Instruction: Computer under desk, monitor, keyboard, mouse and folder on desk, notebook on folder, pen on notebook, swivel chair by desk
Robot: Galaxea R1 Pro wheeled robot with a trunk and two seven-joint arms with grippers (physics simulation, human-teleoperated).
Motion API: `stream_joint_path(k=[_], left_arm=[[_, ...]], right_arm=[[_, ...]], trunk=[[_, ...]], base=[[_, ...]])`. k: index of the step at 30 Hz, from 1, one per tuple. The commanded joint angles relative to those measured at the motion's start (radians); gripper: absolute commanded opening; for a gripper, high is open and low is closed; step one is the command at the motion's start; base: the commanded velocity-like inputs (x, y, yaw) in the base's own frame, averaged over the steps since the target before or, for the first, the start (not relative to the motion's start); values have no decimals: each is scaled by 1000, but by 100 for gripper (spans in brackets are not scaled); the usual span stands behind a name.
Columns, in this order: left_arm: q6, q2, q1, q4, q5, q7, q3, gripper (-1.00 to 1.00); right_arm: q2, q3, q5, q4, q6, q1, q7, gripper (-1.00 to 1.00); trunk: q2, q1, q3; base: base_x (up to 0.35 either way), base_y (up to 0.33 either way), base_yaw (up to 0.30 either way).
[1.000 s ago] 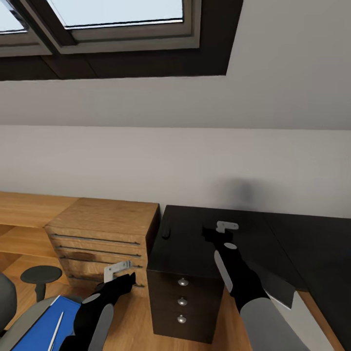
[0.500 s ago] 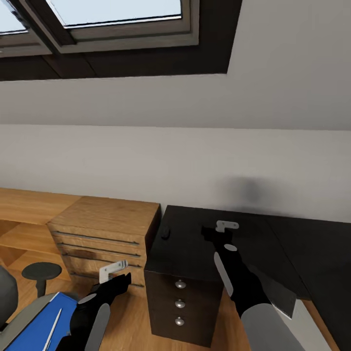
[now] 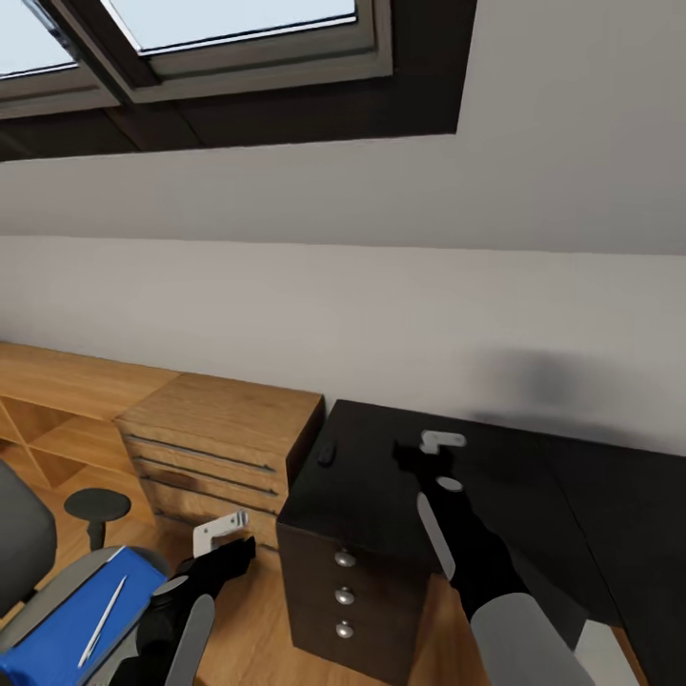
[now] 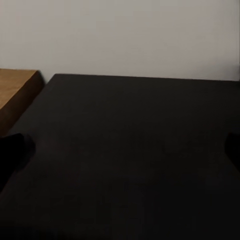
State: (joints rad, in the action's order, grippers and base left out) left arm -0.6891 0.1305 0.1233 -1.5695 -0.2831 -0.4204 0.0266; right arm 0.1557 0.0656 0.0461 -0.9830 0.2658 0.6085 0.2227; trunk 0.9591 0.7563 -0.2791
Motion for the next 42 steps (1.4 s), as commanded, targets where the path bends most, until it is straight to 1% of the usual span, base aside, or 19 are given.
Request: stream_joint_path(k=[1,5,6,13,14,21,24,29,33,34,42], left_arm=[[-1,0,1,0,-11,-9,-2,100],[12,0,1,2,-11,-9,-11,100],[34,0,1,3,-11,-8,-15,100],[62,0,1,3,-9,-8,-15,100],[89,1,1,2,-11,-5,-15,100],[111,1,1,0,-11,-4,-15,100],[114,0,1,-2,-10,-4,-17,100],[116,0,1,-4,-10,-6,-18,100],[117,0,1,-5,-11,-6,-19,100],[117,0,1,-7,-11,-6,-19,100],[117,1,1,-24,-12,-6,-19,100]], right_arm=[[-1,3,5,-2,5,1,7,100],[-1,3,5,-2,6,1,7,100],[-1,4,5,-2,6,0,7,100],[-1,16,5,-2,6,0,7,100],[-2,22,5,-2,5,-1,6,100],[-2,23,3,-1,4,-1,6,100],[-2,27,-3,1,3,-3,5,100],[-2,61,-10,0,2,-9,4,100],[-2,75,-12,2,-1,-10,6,100],[-1,88,-13,2,-3,-11,7,100],[-1,107,-14,1,-3,-12,8,100]], trunk=[[1,0,-2],[1,0,-3],[1,0,-3],[1,0,-3],[1,0,-3],[1,0,-3],[1,0,-3],[1,0,-3],[1,0,-3],[1,0,-4],[1,0,-8]], base=[[193,-78,122],[246,-30,72],[300,75,21],[291,83,9],[183,1,0],[269,1,0],[278,0,0],[141,0,0],[40,0,6],[11,0,131],[4,0,210]])
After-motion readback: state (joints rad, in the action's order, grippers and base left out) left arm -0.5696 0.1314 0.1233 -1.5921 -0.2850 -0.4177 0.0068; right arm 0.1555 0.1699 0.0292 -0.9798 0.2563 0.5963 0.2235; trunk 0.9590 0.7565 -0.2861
